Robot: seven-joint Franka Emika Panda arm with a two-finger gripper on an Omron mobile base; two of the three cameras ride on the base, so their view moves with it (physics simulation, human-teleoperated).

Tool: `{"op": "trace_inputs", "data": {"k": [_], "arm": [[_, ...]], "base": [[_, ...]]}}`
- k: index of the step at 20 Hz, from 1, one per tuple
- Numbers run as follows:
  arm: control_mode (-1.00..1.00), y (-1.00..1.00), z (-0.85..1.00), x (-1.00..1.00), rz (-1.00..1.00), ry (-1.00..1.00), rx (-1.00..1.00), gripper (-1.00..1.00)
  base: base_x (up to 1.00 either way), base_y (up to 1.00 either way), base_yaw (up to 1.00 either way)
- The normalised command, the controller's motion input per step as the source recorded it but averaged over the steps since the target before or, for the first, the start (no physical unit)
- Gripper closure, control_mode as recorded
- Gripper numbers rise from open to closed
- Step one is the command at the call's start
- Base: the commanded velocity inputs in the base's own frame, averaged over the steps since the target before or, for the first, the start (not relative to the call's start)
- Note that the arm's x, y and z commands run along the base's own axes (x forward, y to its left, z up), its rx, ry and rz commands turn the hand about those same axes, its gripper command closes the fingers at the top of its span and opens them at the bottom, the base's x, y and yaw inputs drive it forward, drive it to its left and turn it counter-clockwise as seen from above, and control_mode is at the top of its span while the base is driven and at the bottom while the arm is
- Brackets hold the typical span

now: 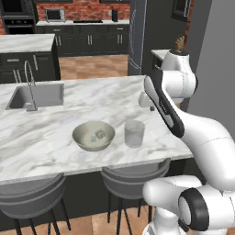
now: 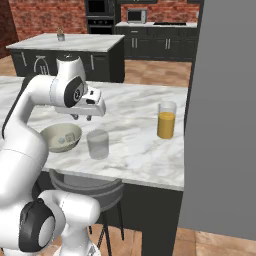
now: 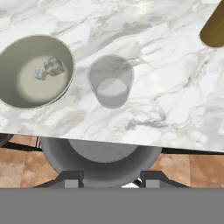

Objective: There are two ice cubes in the ice bowl. Place both ice cubes in the glass cup.

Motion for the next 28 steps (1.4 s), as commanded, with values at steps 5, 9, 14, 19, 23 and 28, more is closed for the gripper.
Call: {"op": "trace_inputs", "data": {"k": [5, 9, 14, 19, 23, 28], "arm": [[-1.00, 0.22, -0.01, -0.17, 0.06, 0.01, -0.04, -1.00], [-1.00, 0.58, -0.01, -0.24, 0.09, -0.04, -0.03, -1.00], [-1.00, 0.90, -0.08, 0.00, 0.02, -0.02, 0.00, -1.00], [-1.00, 0.97, -0.38, 0.00, 0.00, 0.00, 0.00, -1.00], [-1.00, 0.43, -0.29, 0.00, 0.00, 0.08, -0.03, -1.00], [-1.00, 0.14, -0.25, 0.07, 0.02, 0.11, -0.17, -1.00]], "base": [[0.00, 0.00, 0.00], [0.00, 0.00, 0.00], [0.00, 0.00, 0.00], [0.00, 0.00, 0.00], [0.00, 0.00, 0.00], [0.00, 0.00, 0.00]]}}
